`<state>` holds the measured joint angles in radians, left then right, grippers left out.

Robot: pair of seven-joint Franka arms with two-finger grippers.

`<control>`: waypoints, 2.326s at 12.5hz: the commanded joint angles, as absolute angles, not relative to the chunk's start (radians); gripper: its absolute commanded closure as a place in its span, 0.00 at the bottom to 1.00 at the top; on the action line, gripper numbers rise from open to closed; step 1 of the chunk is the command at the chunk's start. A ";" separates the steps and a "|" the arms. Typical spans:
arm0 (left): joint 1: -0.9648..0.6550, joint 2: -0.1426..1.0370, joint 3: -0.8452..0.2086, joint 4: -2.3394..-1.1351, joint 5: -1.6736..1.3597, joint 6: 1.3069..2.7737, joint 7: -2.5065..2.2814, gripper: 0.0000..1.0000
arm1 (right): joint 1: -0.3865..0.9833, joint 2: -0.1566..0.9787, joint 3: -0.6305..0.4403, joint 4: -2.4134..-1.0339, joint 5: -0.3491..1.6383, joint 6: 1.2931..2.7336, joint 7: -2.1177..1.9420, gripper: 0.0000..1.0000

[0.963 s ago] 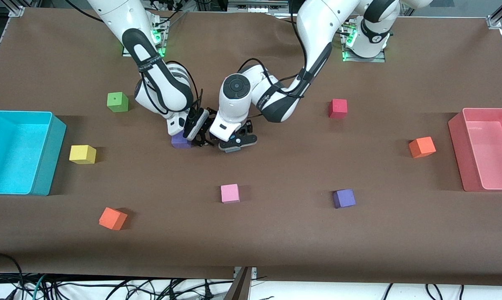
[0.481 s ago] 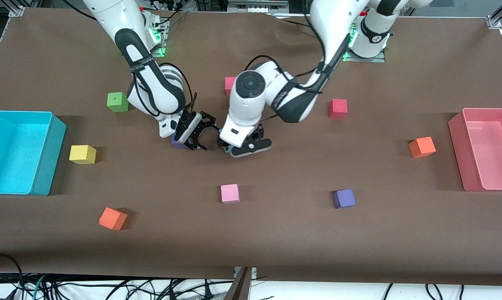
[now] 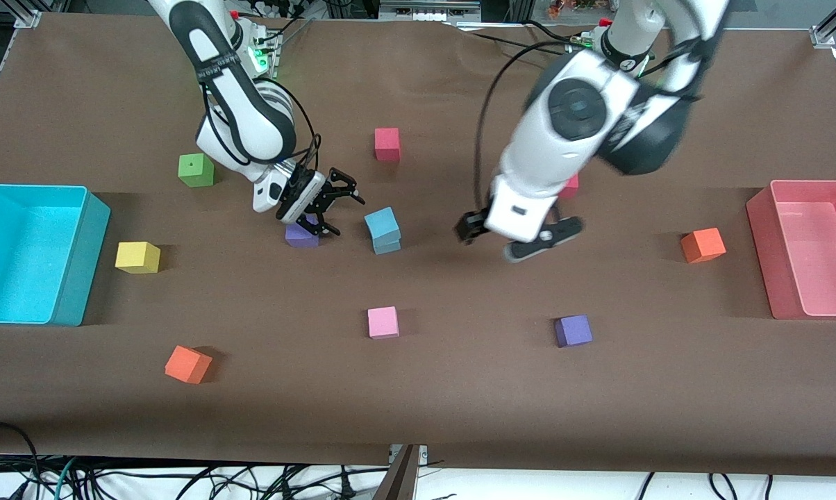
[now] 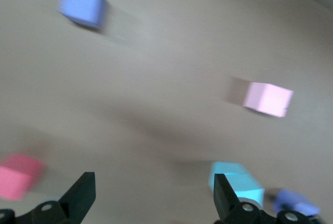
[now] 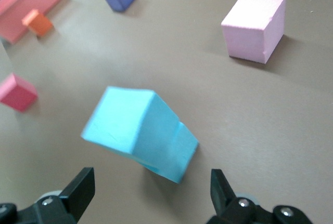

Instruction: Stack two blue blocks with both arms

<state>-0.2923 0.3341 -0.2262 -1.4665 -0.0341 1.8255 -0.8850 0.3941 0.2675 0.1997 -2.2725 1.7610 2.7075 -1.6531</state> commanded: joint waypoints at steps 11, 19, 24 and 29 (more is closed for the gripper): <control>-0.048 0.000 -0.006 -1.597 0.029 1.476 -0.130 0.00 | 0.247 0.009 -0.023 -2.133 0.515 1.925 -0.697 0.01; -0.049 -0.002 -0.006 -1.601 0.018 1.445 -0.118 0.00 | 0.109 0.057 0.004 -1.609 0.058 1.490 -0.223 0.00; -0.049 -0.005 -0.008 -1.603 0.014 1.447 -0.118 0.00 | 0.066 0.031 0.061 -1.661 -0.025 1.552 0.095 0.01; -0.051 -0.014 -0.008 -1.605 0.012 1.443 -0.118 0.00 | 0.060 0.002 0.012 -1.697 -0.020 1.769 0.083 0.01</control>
<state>-0.0506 0.0163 -0.0046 -1.5793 0.0031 1.4479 -0.1371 0.0750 0.0391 0.0137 -1.6694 -0.0147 1.7319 0.0904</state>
